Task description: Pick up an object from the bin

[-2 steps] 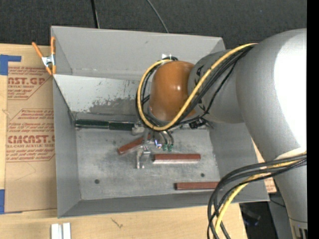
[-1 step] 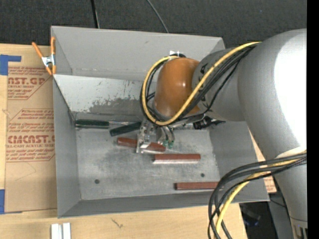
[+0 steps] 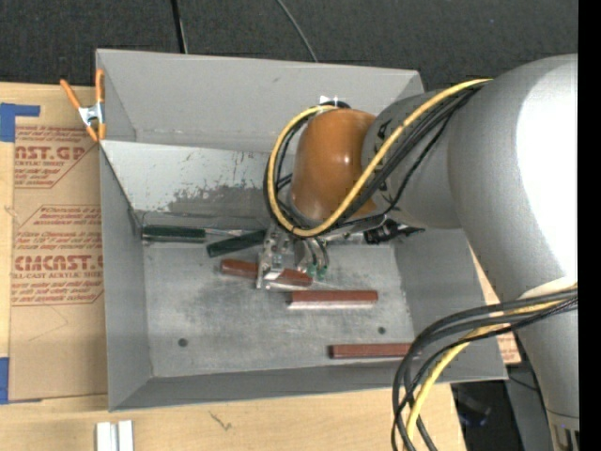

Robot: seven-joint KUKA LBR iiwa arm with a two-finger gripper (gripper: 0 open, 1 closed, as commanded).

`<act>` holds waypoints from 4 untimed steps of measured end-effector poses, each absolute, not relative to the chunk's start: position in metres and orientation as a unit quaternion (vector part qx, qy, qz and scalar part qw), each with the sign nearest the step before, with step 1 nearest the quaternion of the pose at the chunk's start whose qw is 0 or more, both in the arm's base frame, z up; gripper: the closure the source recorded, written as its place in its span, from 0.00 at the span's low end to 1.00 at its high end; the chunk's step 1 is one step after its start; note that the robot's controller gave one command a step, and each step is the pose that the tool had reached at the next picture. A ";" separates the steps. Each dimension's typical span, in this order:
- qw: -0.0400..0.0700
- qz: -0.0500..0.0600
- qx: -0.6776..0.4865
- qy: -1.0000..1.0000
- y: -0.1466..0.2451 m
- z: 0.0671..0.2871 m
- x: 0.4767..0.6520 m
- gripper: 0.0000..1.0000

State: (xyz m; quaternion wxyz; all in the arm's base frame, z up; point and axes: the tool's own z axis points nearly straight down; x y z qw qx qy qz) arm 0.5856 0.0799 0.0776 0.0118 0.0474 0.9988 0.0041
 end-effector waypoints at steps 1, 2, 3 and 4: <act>0.010 0.004 0.047 0.999 0.080 0.079 0.586 1.00; 0.002 0.001 0.047 0.999 0.080 0.084 0.582 1.00; -0.001 0.001 0.047 0.999 0.079 0.098 0.581 1.00; 0.000 0.001 0.047 0.999 0.079 0.113 0.582 1.00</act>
Offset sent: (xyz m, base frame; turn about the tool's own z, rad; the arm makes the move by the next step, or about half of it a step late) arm 0.0000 -0.0003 0.0491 -0.0001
